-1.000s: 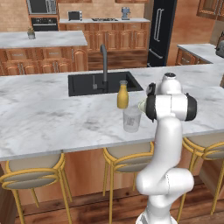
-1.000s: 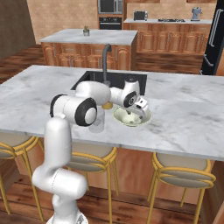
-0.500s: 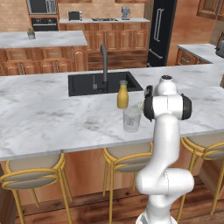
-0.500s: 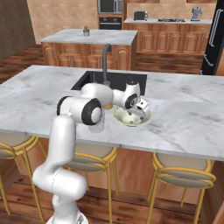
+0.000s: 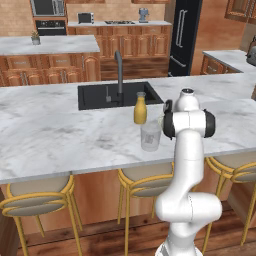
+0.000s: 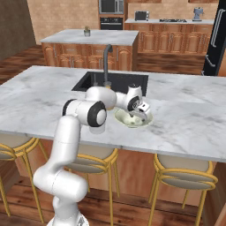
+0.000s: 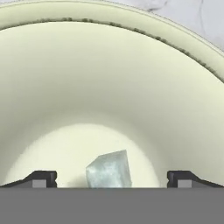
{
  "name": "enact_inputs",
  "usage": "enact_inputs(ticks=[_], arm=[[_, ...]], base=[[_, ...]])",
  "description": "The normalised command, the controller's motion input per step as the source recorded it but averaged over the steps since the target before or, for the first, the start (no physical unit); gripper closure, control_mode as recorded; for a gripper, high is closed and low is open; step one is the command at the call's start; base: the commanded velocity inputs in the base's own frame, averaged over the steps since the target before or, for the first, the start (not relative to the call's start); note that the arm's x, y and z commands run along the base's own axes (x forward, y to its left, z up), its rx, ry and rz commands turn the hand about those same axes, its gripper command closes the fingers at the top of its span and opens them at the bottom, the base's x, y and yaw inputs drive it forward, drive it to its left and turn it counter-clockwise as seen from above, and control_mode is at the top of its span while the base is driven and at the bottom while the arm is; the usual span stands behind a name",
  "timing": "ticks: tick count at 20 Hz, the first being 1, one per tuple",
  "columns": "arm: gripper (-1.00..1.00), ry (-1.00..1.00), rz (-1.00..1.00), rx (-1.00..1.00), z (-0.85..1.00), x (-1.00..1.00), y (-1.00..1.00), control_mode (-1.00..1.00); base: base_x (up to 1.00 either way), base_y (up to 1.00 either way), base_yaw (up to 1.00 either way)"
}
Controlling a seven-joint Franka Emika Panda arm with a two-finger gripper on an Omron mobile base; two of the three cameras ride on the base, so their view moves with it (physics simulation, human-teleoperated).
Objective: There are two ice cubes in the ice bowl. Place both ice cubes in the glass cup.
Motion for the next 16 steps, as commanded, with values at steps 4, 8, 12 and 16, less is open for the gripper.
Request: enact_inputs(ticks=[4,8,12,16], arm=[[-1.0,0.01,0.0,0.0,-0.38,0.0,-0.02,-1.0],[-1.0,0.0,0.0,0.0,-0.33,0.0,-0.01,-1.0],[1.0,0.04,0.0,0.0,-0.2,0.09,0.01,-1.0],[1.0,0.0,0.0,0.0,0.0,0.01,0.0,-1.0]], base=[[0.0,0.0,0.0],[0.0,0.0,0.0],[0.0,0.0,0.0],[0.0,0.0,0.0]])
